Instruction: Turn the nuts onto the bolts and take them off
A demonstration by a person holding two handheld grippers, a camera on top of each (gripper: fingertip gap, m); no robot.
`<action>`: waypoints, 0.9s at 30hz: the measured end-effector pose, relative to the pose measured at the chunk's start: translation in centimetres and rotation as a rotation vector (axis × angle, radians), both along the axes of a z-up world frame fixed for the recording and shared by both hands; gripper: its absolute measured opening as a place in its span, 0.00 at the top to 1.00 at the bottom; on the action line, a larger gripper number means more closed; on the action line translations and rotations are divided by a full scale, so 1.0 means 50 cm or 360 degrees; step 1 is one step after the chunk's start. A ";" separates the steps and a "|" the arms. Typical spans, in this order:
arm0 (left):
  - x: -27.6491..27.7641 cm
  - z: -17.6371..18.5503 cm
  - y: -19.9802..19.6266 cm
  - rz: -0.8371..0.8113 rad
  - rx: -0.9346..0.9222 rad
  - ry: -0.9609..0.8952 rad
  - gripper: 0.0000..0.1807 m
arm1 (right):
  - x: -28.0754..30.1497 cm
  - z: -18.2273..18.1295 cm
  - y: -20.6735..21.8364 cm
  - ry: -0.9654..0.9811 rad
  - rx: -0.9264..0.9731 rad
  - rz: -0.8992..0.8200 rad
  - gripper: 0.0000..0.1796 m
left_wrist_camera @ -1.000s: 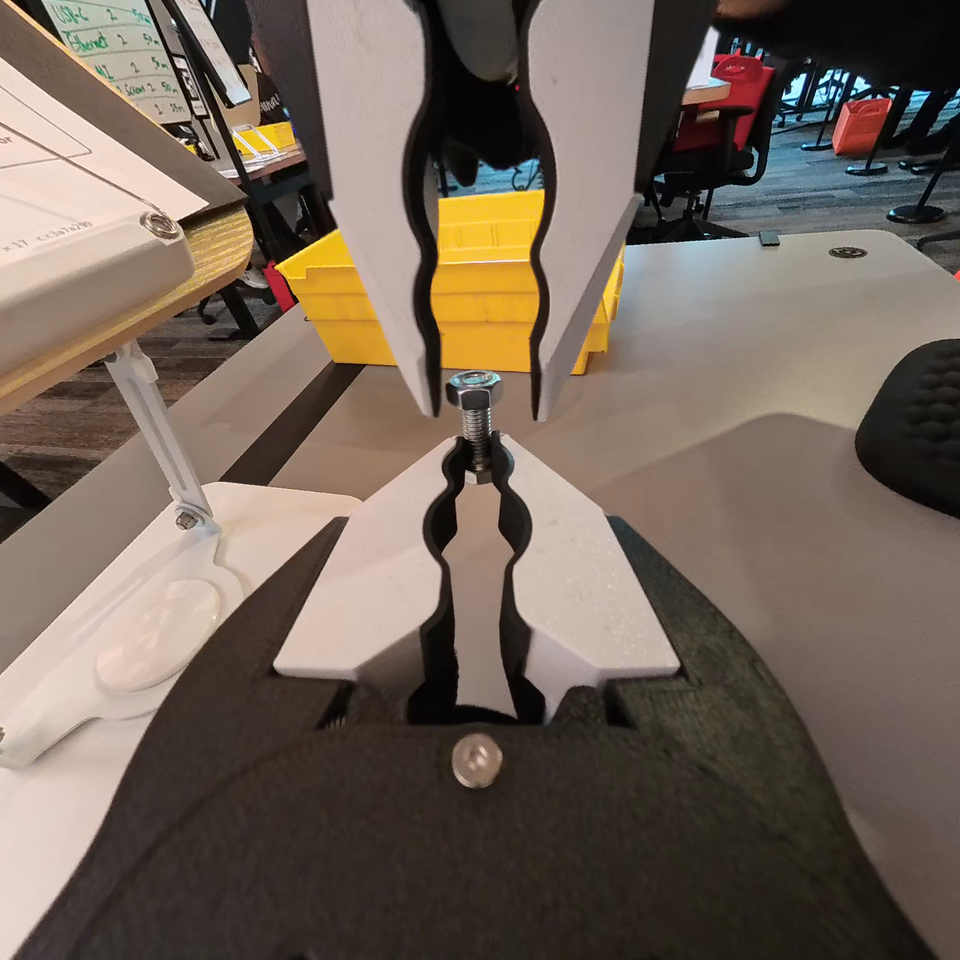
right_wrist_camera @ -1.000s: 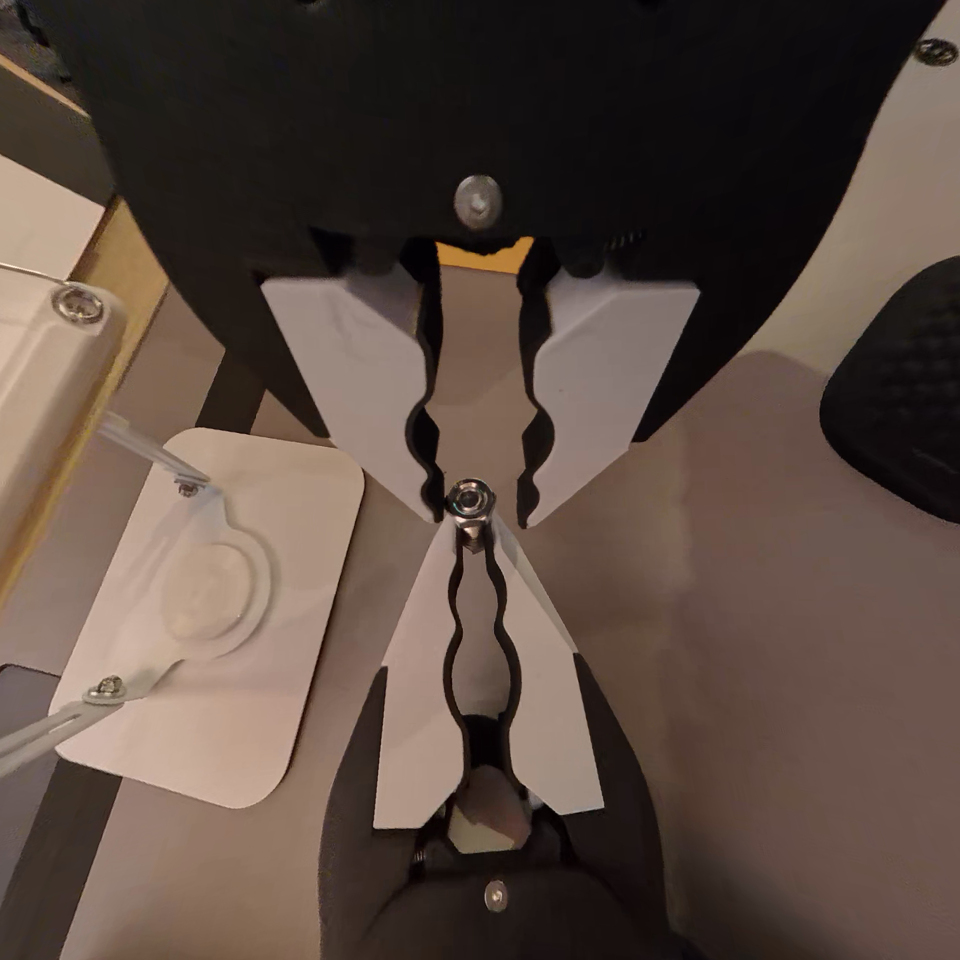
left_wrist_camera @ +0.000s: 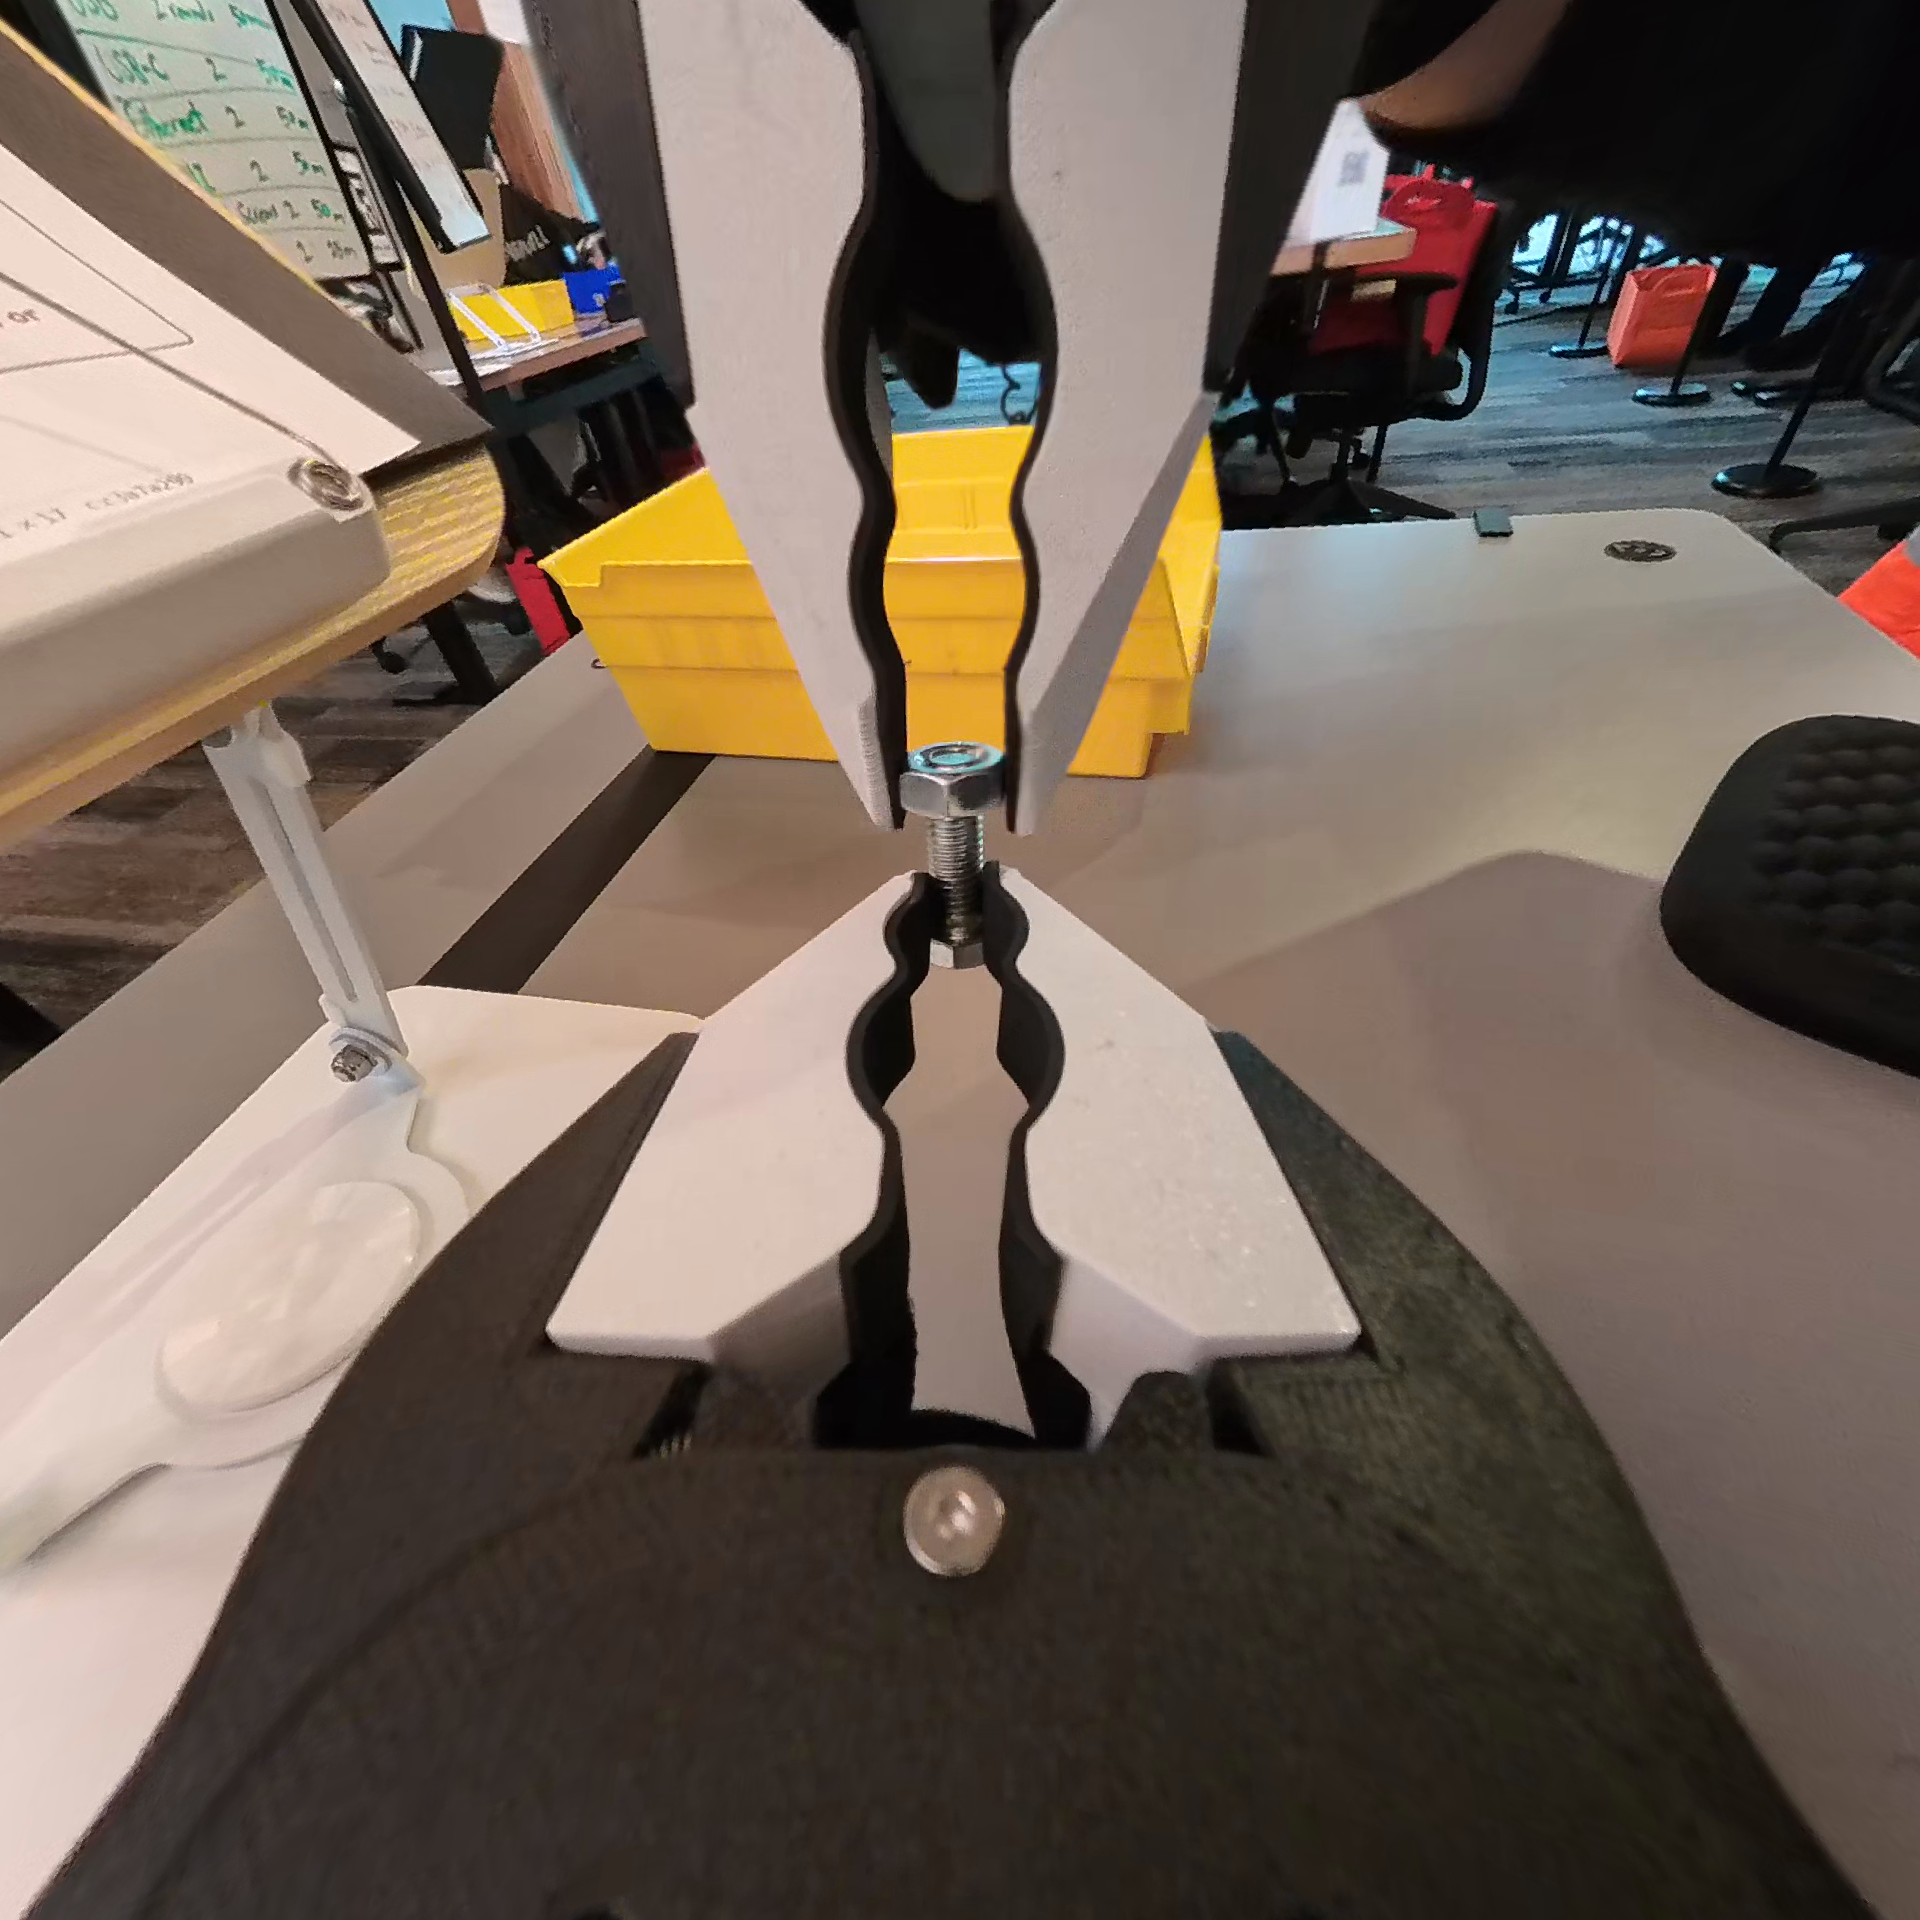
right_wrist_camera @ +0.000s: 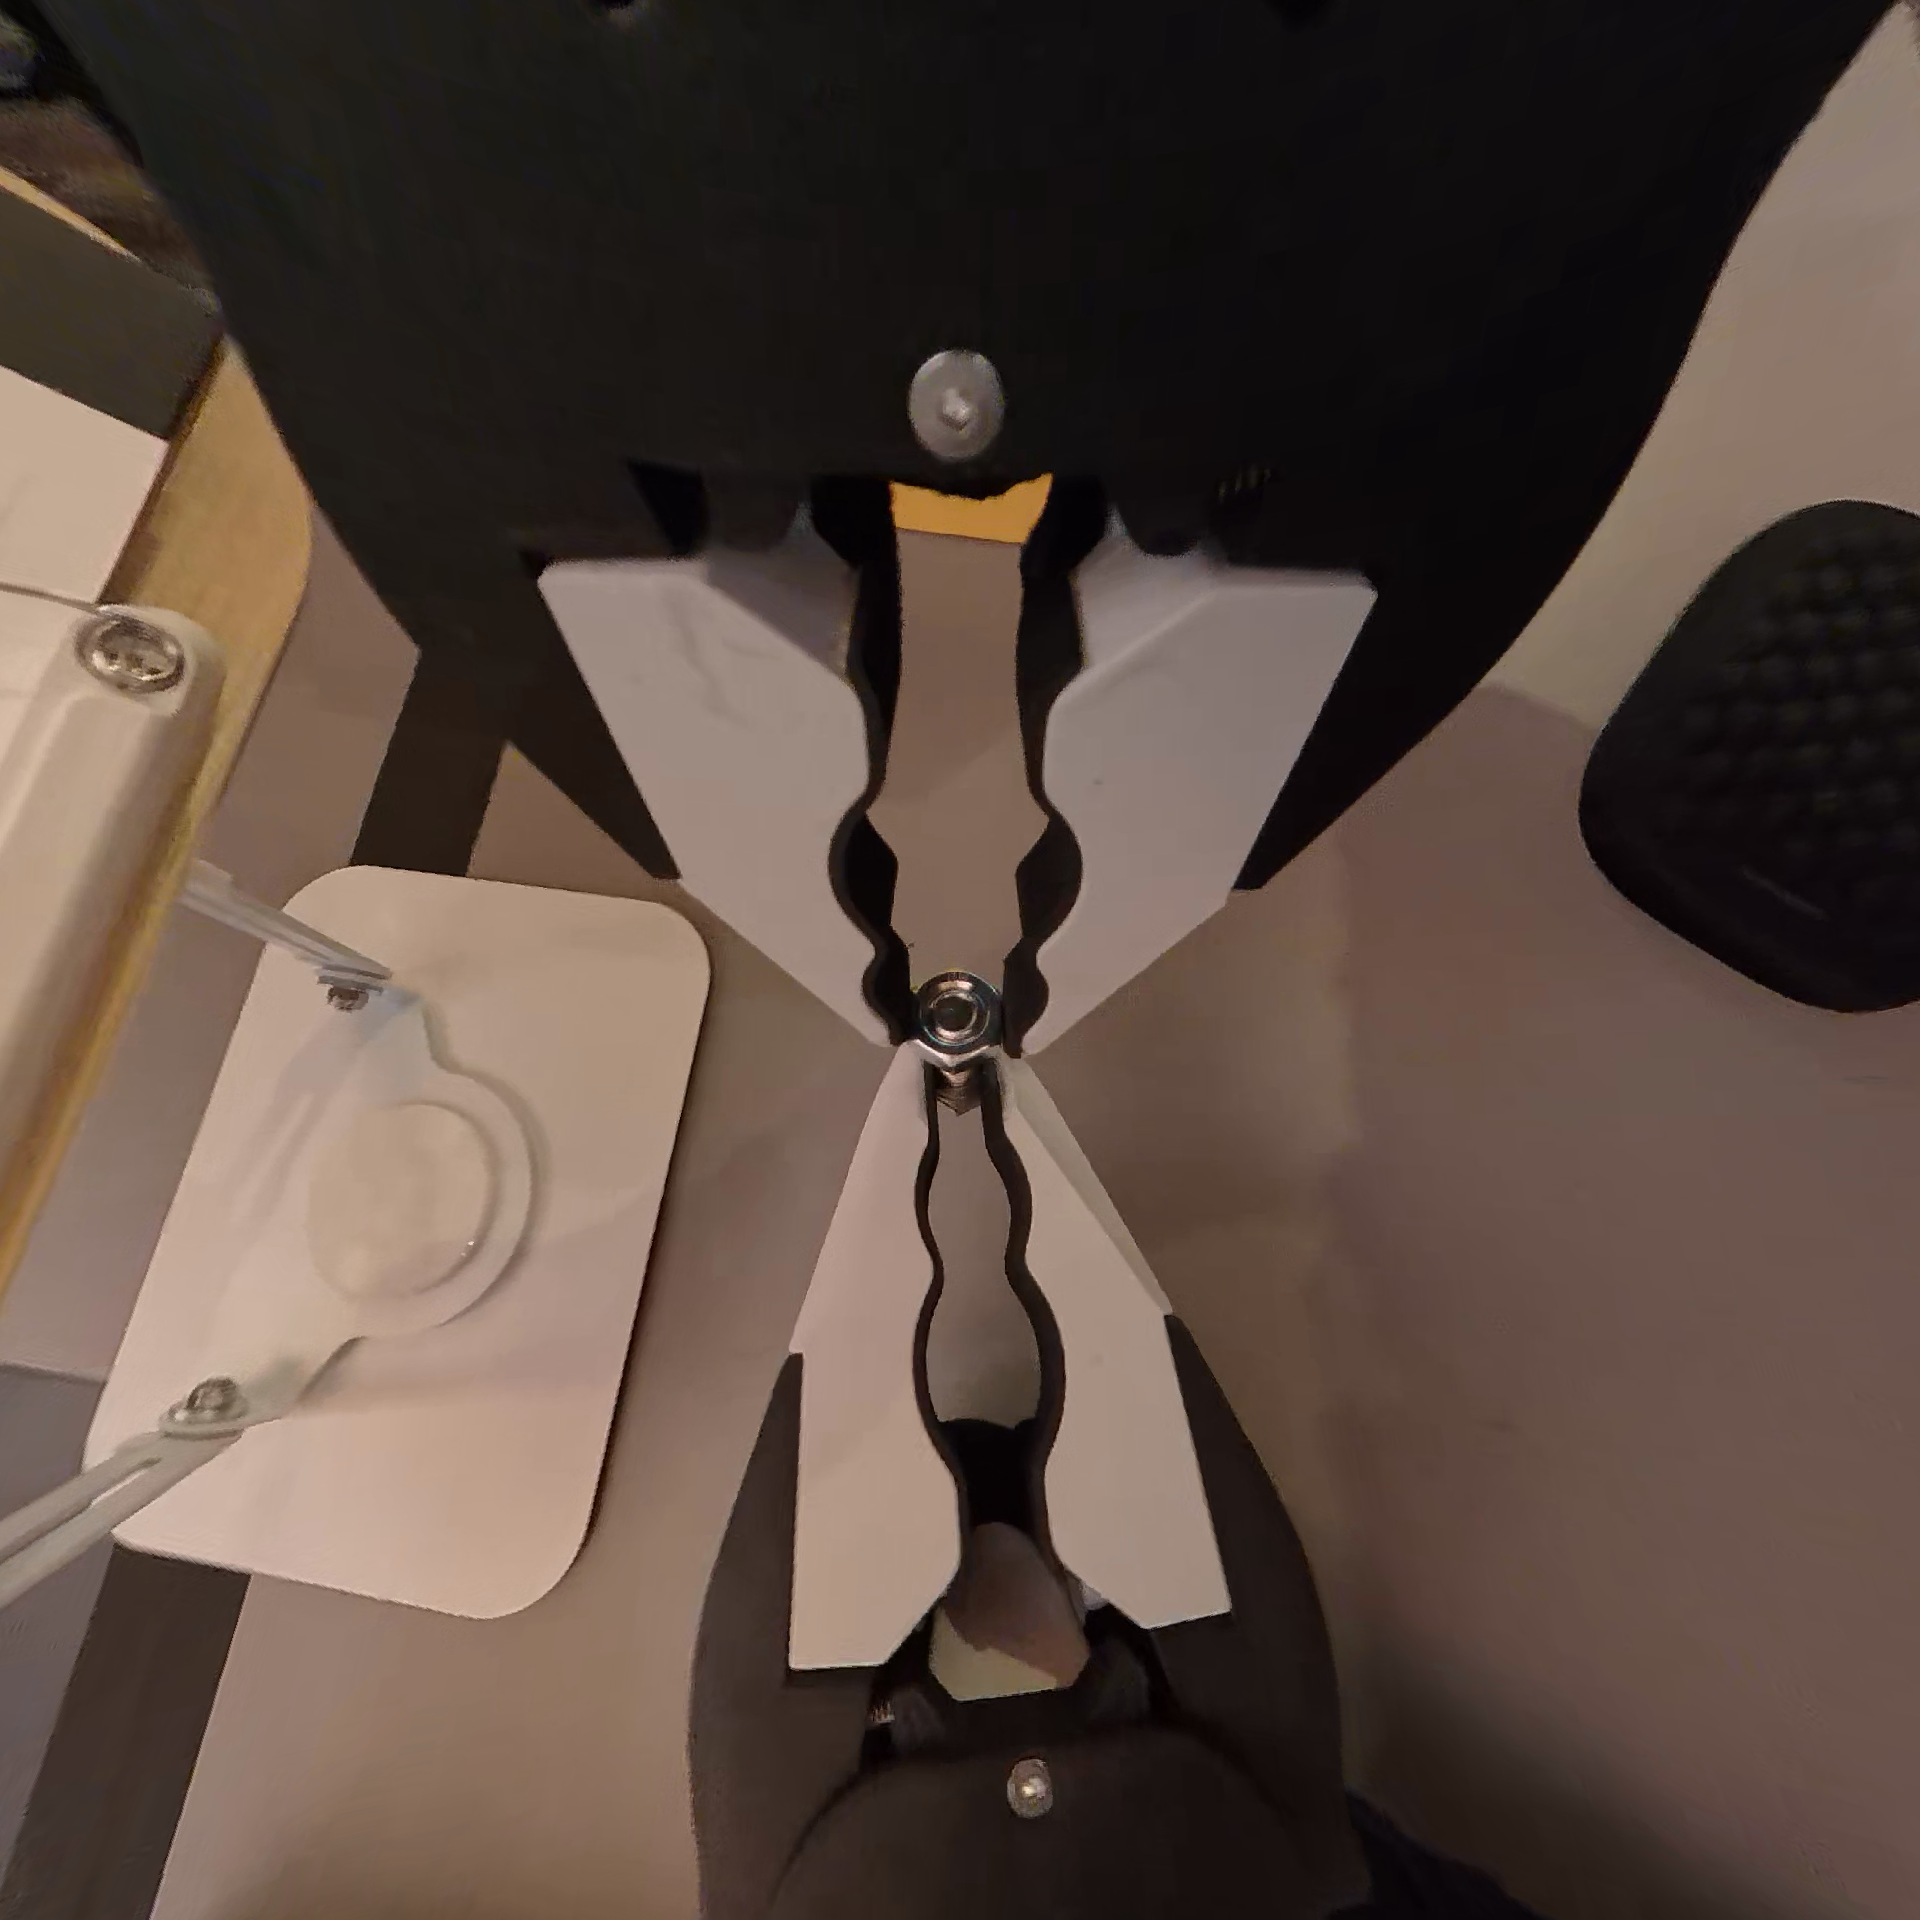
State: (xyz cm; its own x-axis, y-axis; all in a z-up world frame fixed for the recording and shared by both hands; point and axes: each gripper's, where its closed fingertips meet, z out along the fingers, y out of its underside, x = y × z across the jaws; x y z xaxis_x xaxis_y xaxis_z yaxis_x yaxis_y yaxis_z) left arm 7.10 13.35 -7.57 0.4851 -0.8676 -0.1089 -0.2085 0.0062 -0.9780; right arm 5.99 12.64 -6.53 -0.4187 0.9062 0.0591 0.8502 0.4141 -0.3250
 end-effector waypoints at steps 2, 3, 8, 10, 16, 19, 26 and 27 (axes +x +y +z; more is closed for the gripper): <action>0.000 -0.003 0.002 0.0014 0.0005 0.0020 0.96 | 0.001 -0.003 0.003 -0.0044 -0.0082 -0.0146 0.91; -0.001 -0.005 0.004 0.0023 0.0004 0.0030 0.96 | -0.001 -0.005 0.005 -0.0065 -0.0160 -0.0286 0.91; -0.010 -0.011 0.011 0.0051 -0.0013 0.0032 0.96 | -0.014 -0.008 0.011 -0.0039 -0.0482 -0.0783 0.89; -0.011 -0.002 0.011 0.0047 -0.0011 -0.0007 0.96 | -0.017 0.001 0.006 0.0000 -0.0475 -0.0693 0.88; -0.004 -0.003 0.006 0.0025 -0.0007 0.0005 0.96 | -0.007 0.018 0.016 0.0068 -0.0054 -0.0157 0.76; -0.002 -0.004 0.004 0.0020 -0.0002 0.0014 0.96 | -0.001 0.016 0.002 0.0022 0.0037 0.0033 0.80; -0.001 -0.006 0.004 0.0026 0.0007 0.0033 0.96 | 0.000 0.004 0.005 -0.0055 0.0056 0.0017 0.90; -0.002 -0.006 0.005 0.0028 0.0005 0.0034 0.96 | -0.001 0.003 0.006 -0.0059 0.0009 -0.0060 0.90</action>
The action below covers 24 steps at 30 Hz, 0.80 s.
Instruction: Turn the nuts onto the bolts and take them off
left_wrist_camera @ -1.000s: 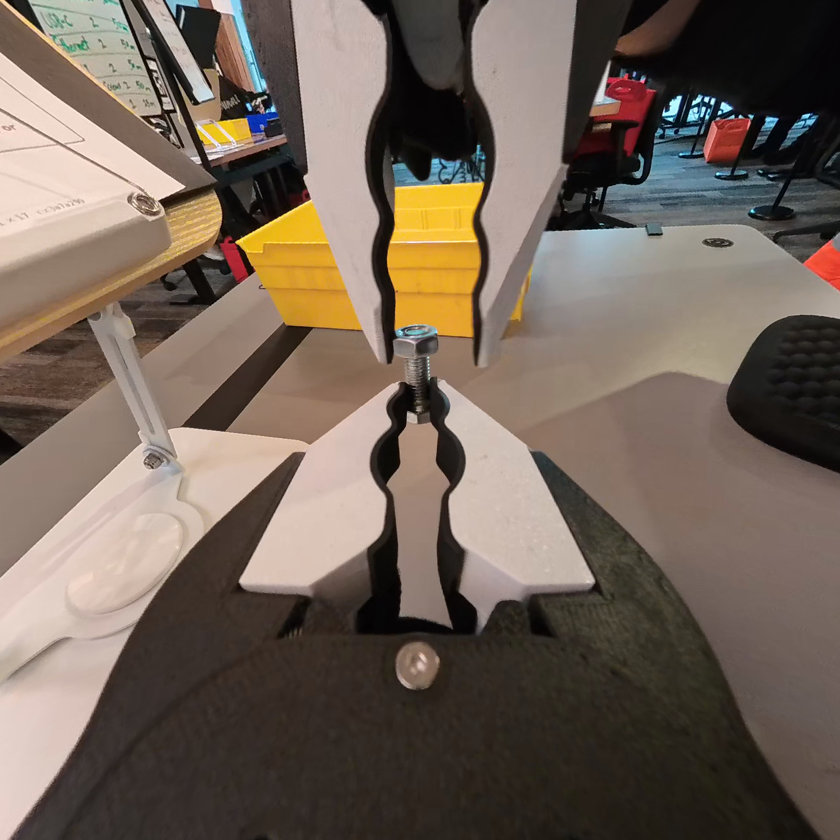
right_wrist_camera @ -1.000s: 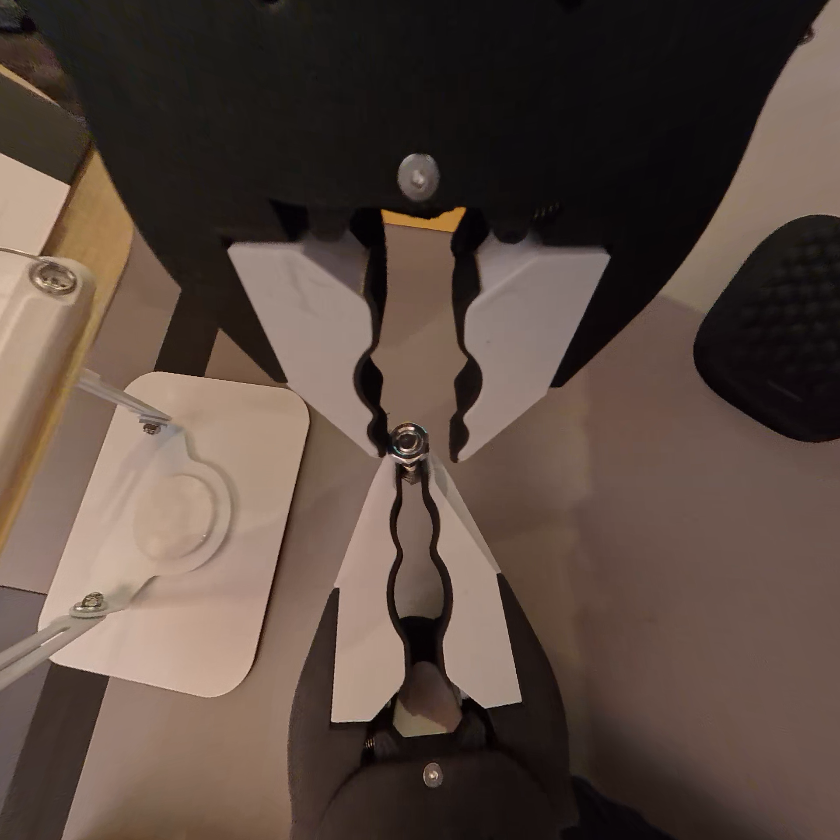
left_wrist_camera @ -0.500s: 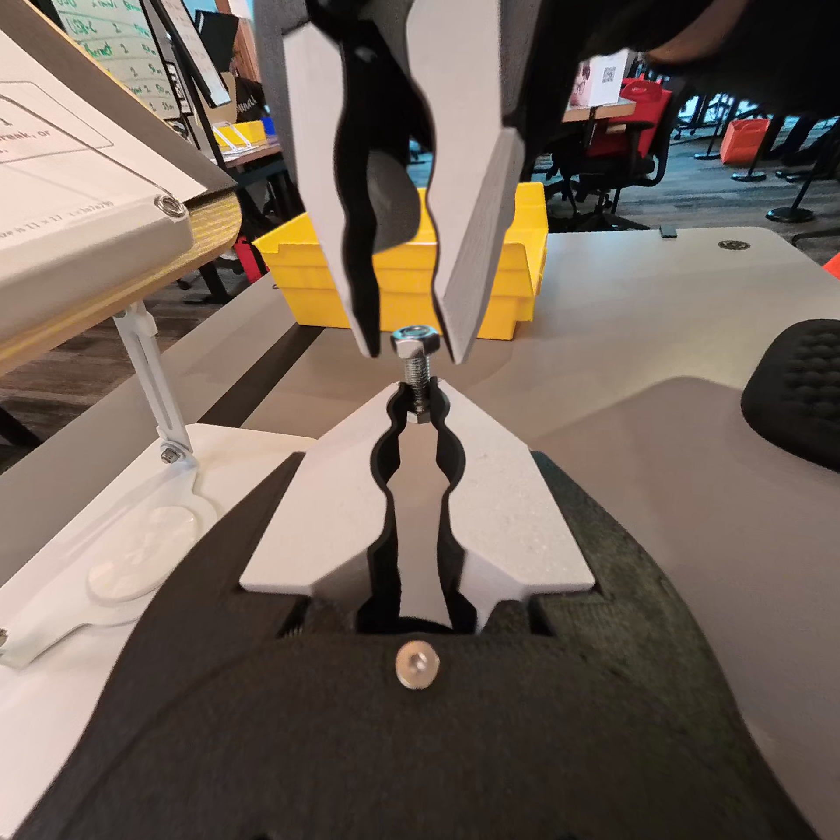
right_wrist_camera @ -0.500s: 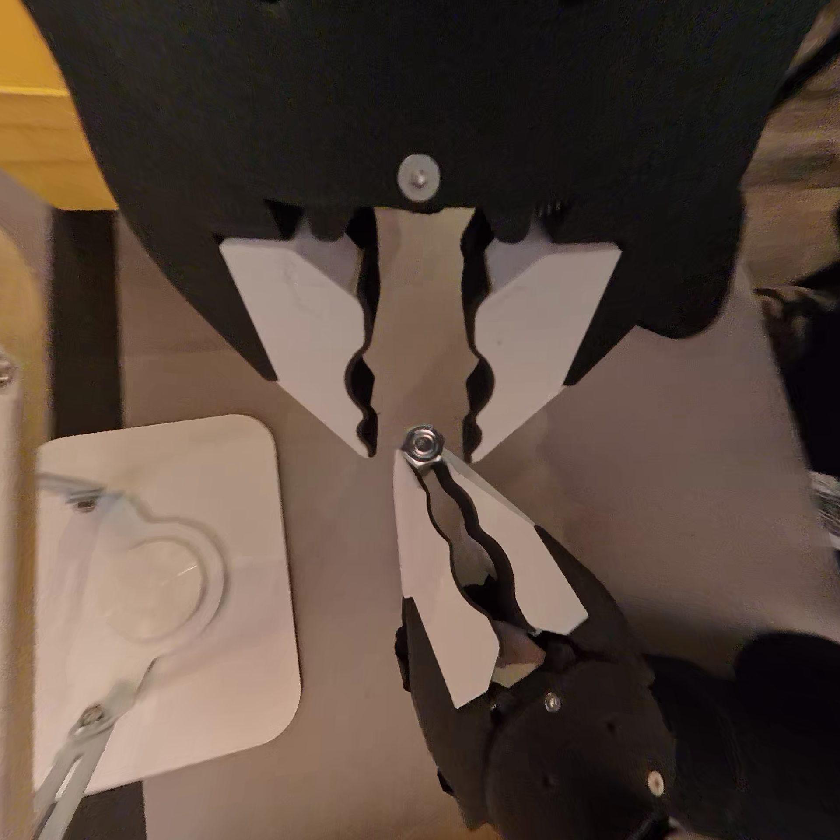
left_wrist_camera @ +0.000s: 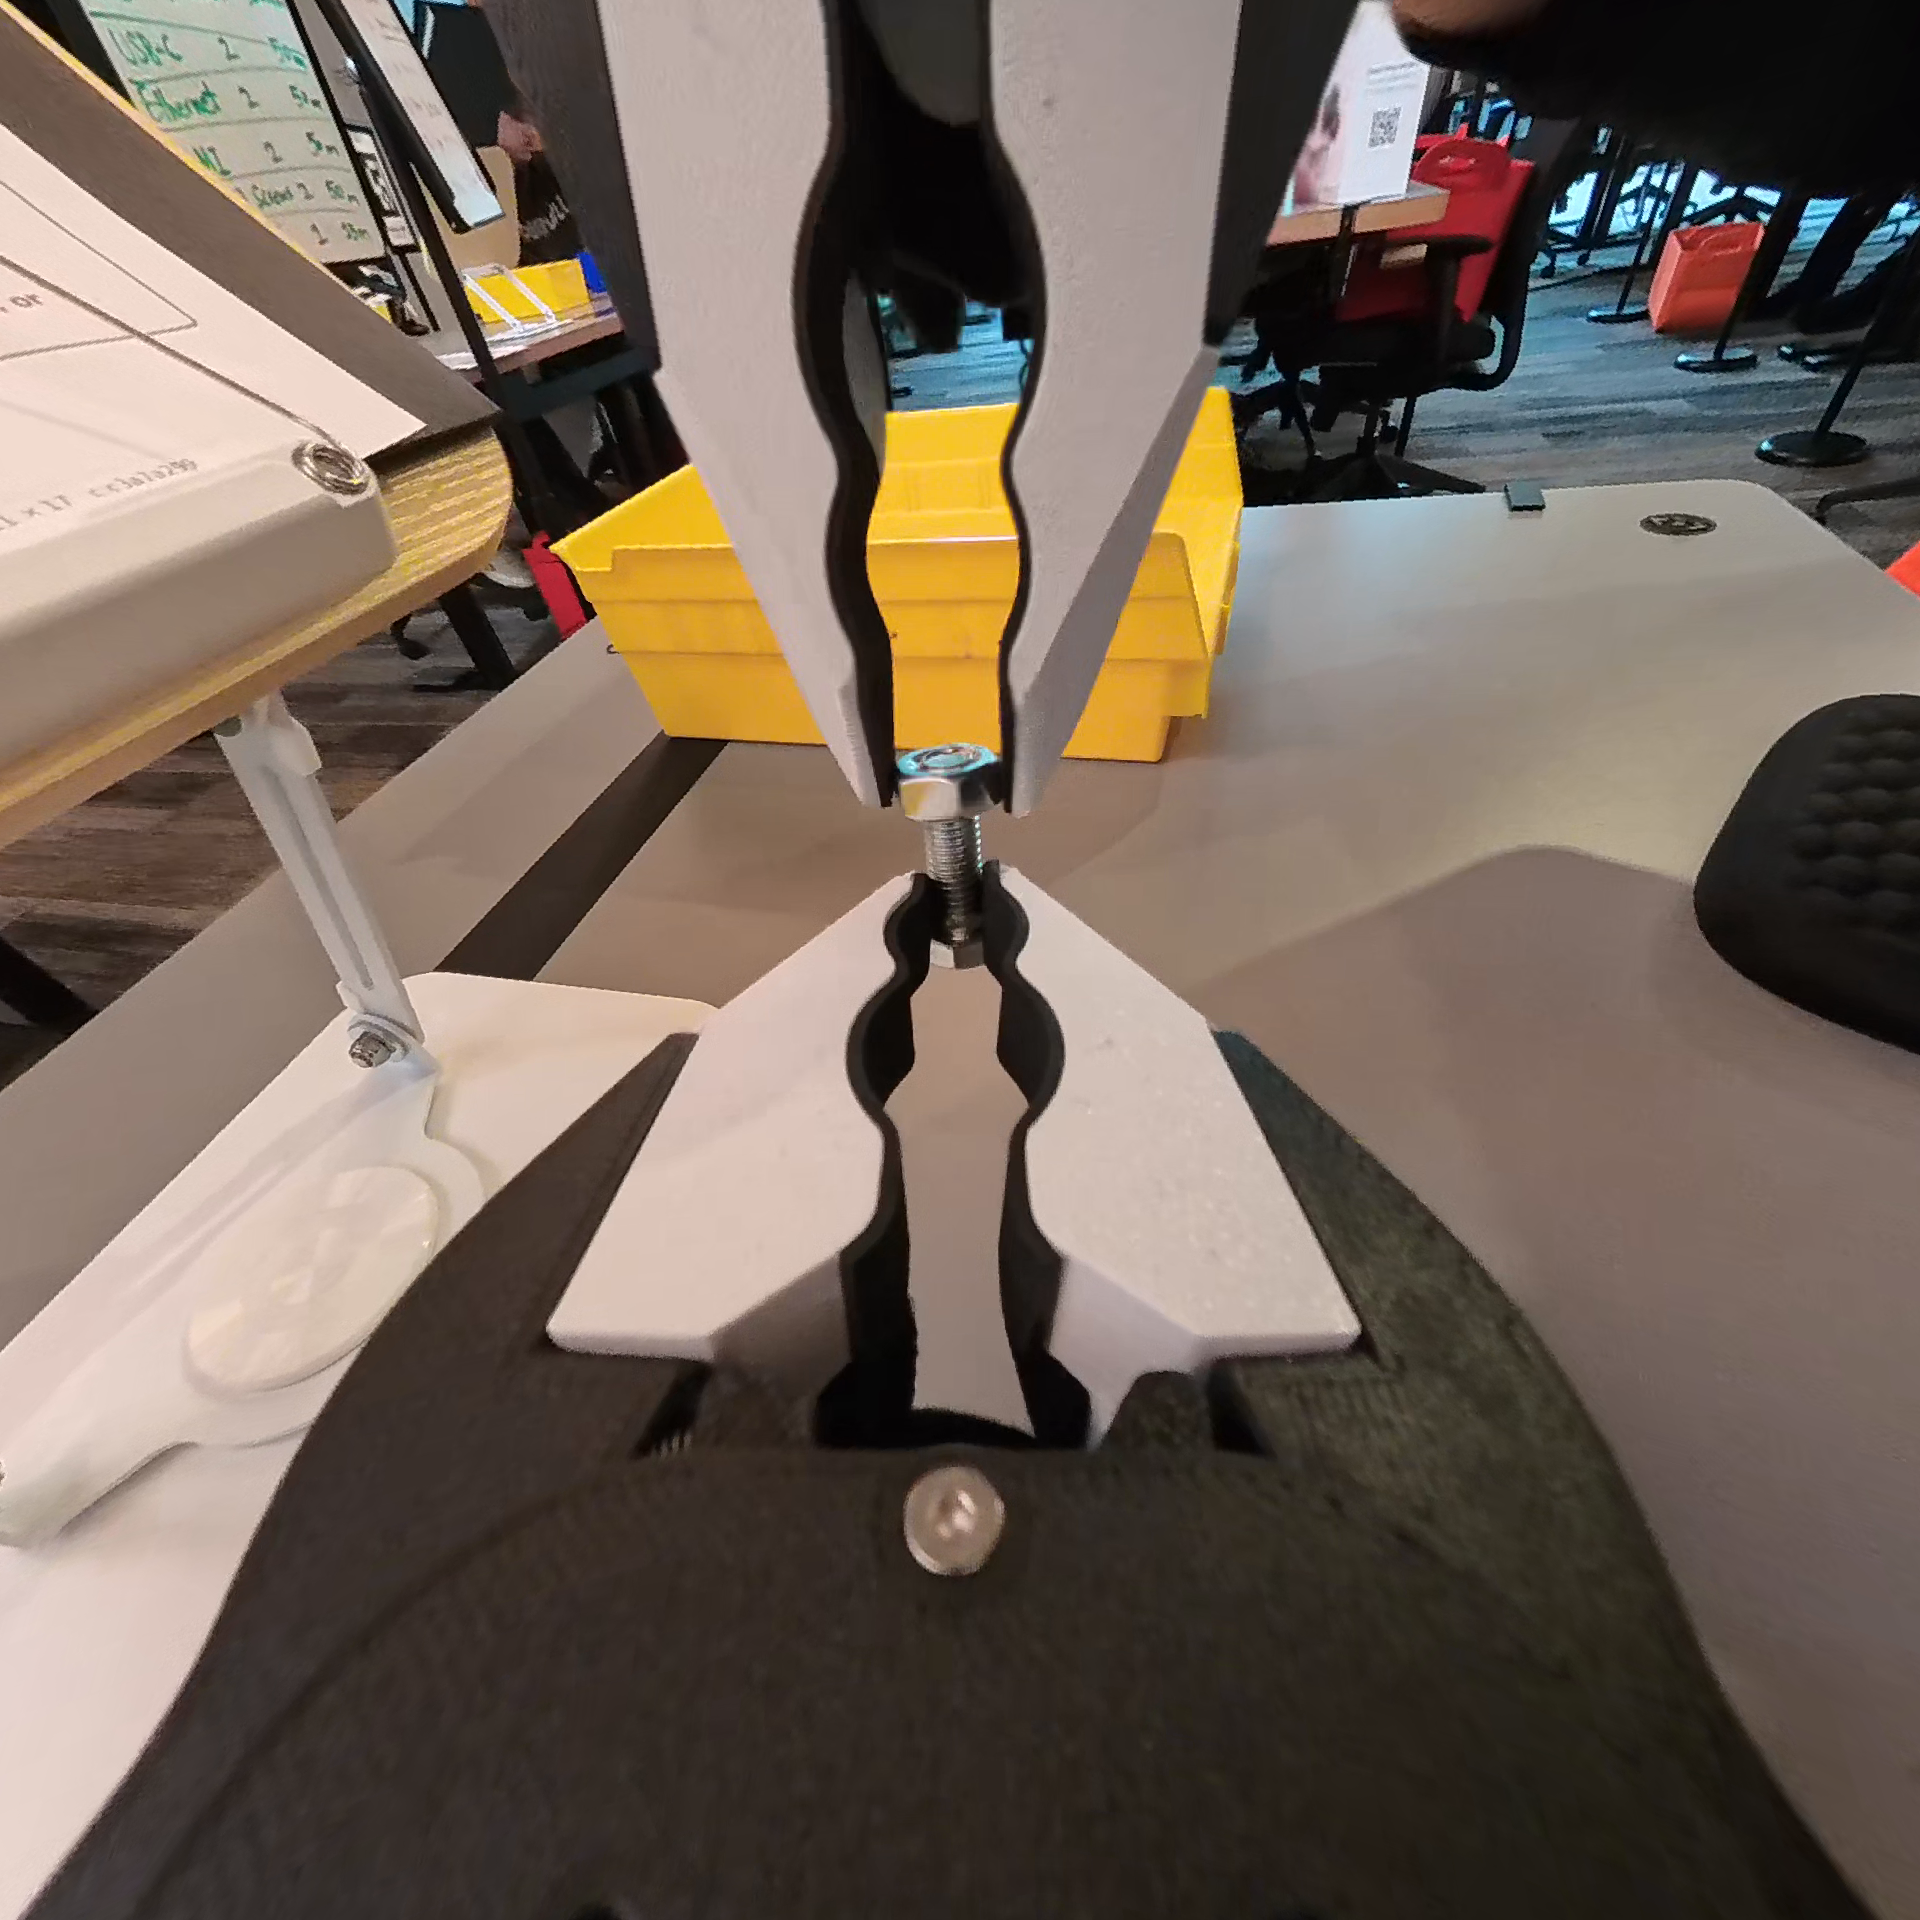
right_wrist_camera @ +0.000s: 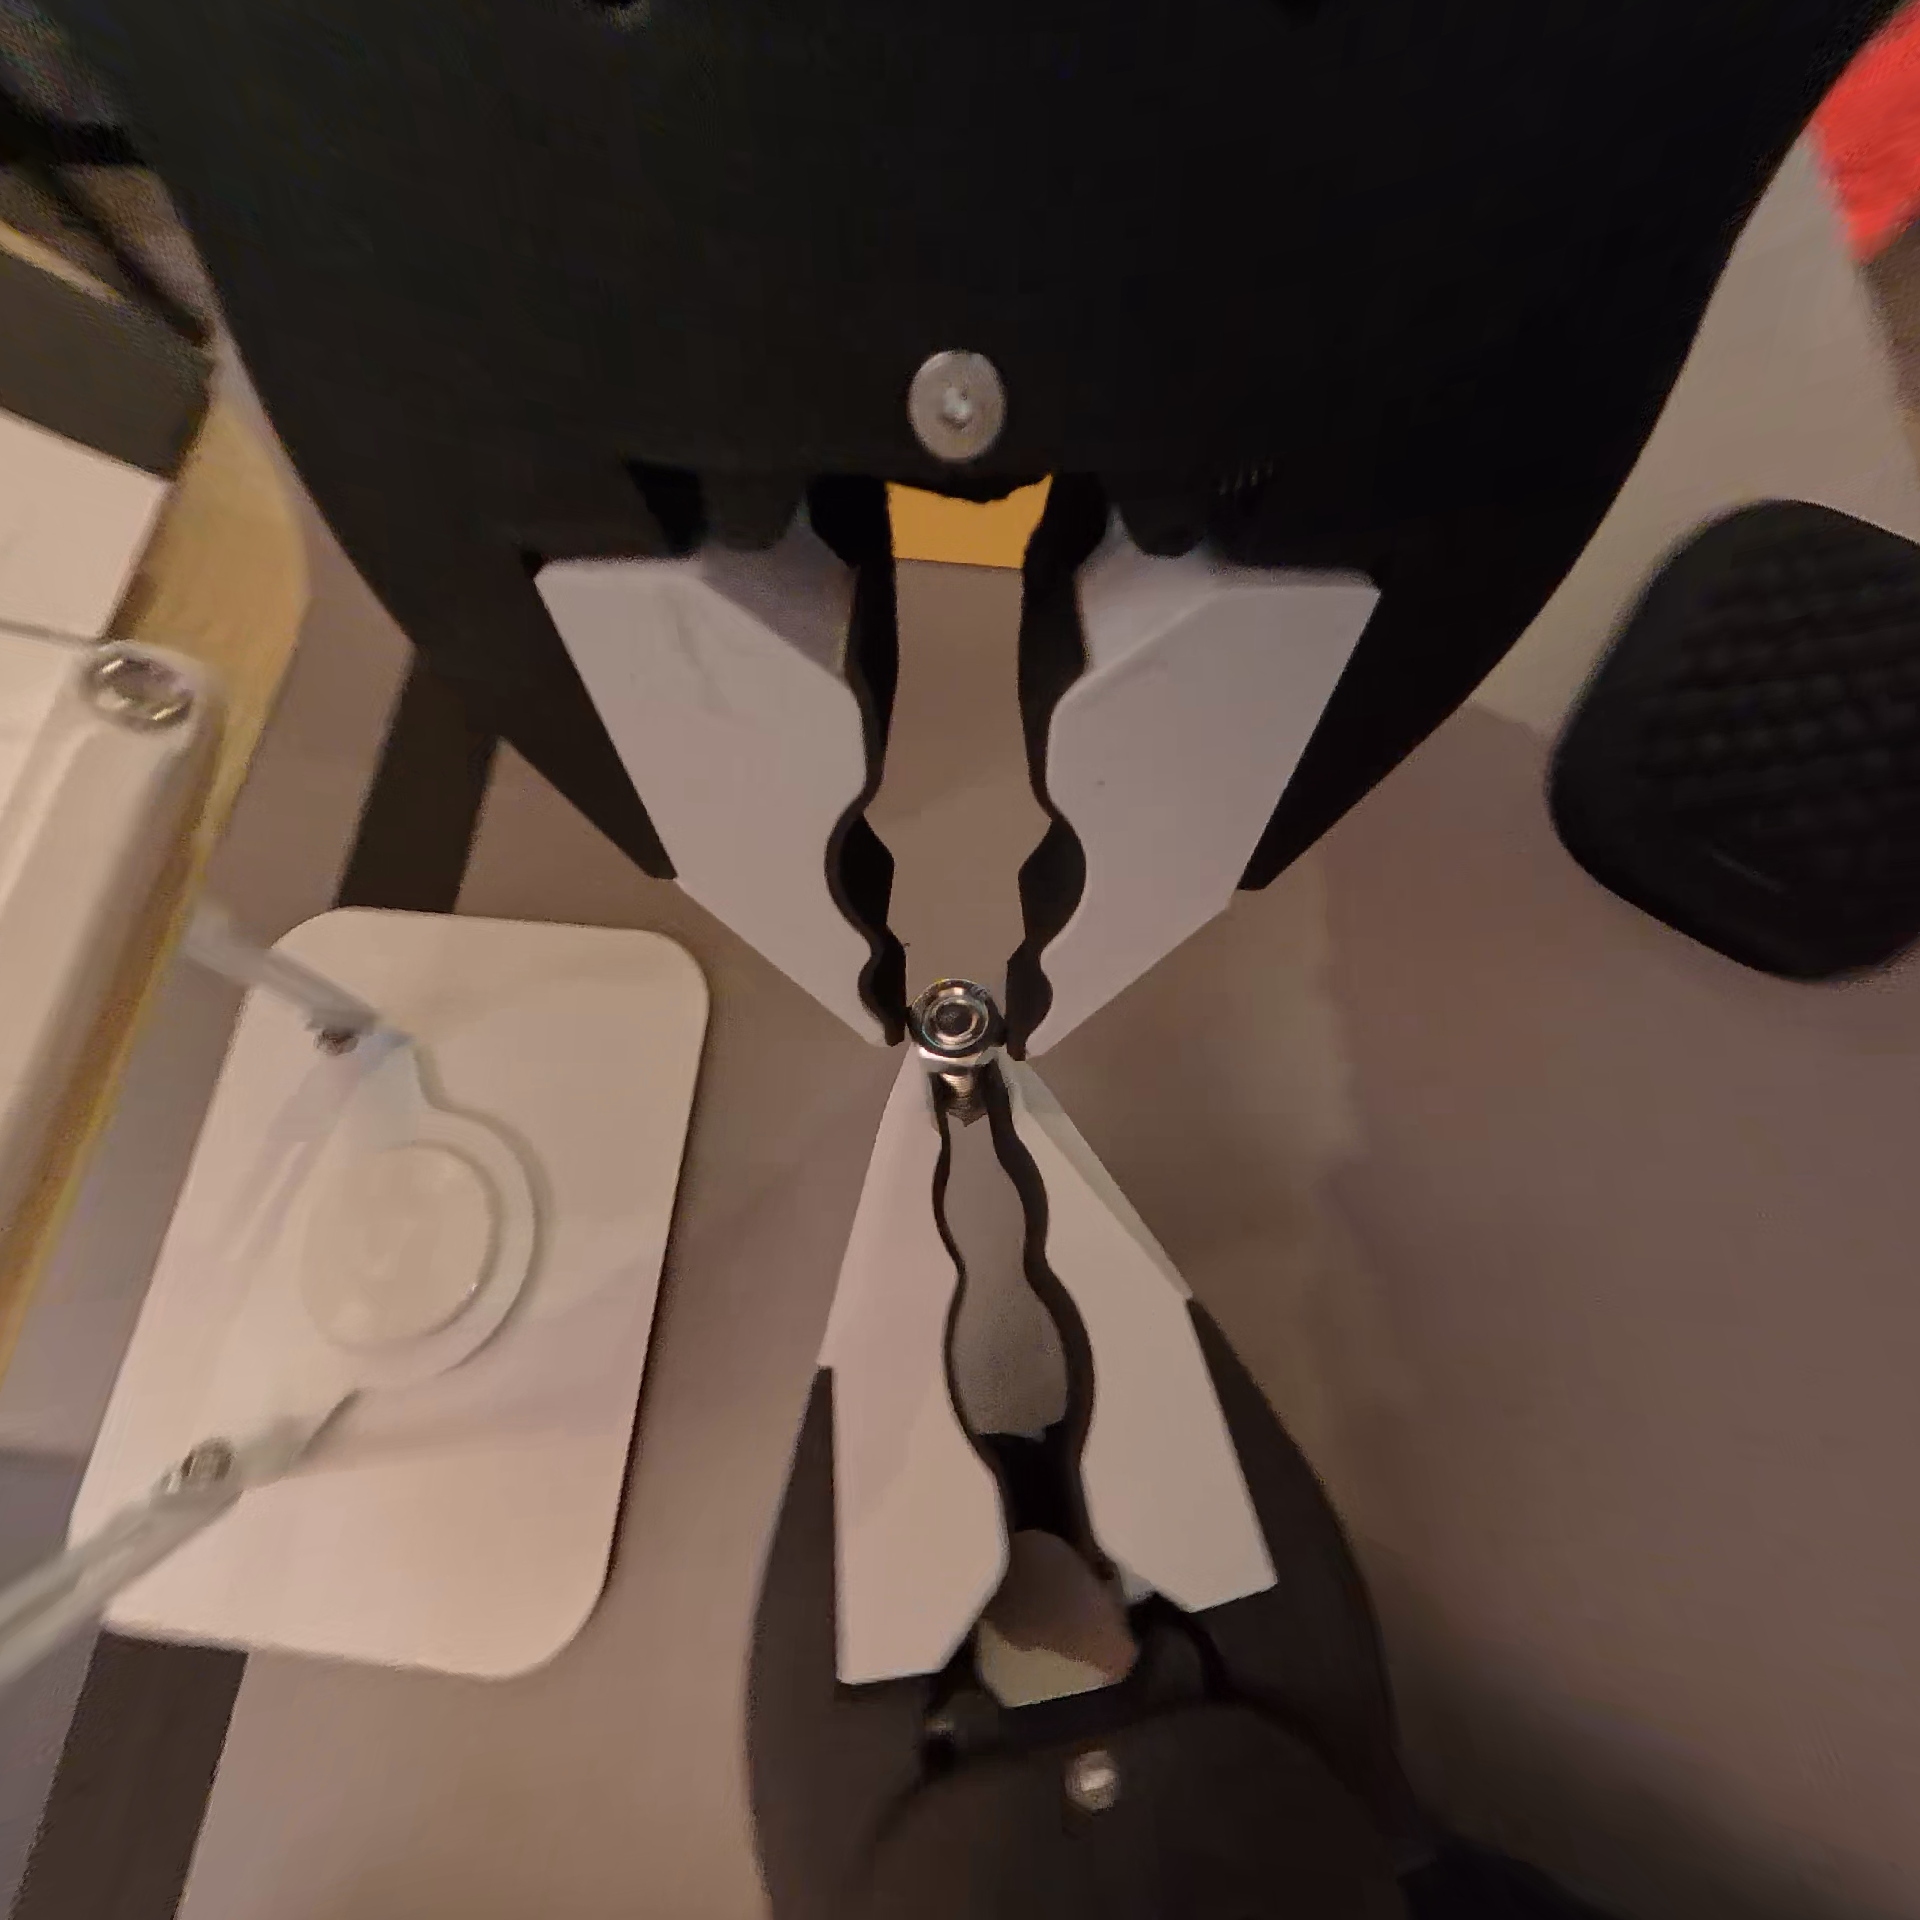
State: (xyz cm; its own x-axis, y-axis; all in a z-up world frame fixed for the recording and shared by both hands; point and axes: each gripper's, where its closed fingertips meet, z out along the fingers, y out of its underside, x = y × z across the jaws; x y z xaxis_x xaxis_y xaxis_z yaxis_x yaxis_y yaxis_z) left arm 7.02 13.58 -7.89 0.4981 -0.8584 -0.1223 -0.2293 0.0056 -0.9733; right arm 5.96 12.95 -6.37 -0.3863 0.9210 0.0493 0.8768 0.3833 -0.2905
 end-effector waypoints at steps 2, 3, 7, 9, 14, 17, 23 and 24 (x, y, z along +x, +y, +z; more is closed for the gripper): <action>-0.004 0.000 0.003 0.0014 -0.0003 -0.0007 0.96 | -0.003 0.000 0.005 -0.0008 -0.0163 -0.0279 0.90; -0.006 0.000 0.006 0.0026 -0.0004 -0.0008 0.96 | -0.005 -0.001 0.007 -0.0007 -0.0285 -0.0483 0.90; -0.013 0.000 0.009 0.0034 -0.0016 -0.0026 0.96 | -0.013 0.000 0.009 0.0066 -0.0506 -0.0727 0.87; -0.010 0.006 0.008 0.0028 -0.0008 -0.0039 0.96 | -0.013 0.008 0.013 0.0103 -0.0433 -0.0624 0.80; -0.005 0.004 0.005 0.0017 -0.0003 -0.0028 0.96 | -0.004 0.021 0.026 0.0112 -0.0025 -0.0189 0.74; -0.005 0.006 0.004 0.0016 0.0000 -0.0035 0.96 | 0.009 0.010 0.020 0.0028 0.0123 0.0040 0.78; -0.002 0.006 0.002 0.0005 0.0004 -0.0033 0.96 | 0.004 0.000 0.002 0.0002 0.0129 0.0166 0.89; -0.001 0.006 0.001 0.0004 0.0006 -0.0033 0.96 | 0.004 0.001 0.002 0.0001 0.0131 0.0168 0.89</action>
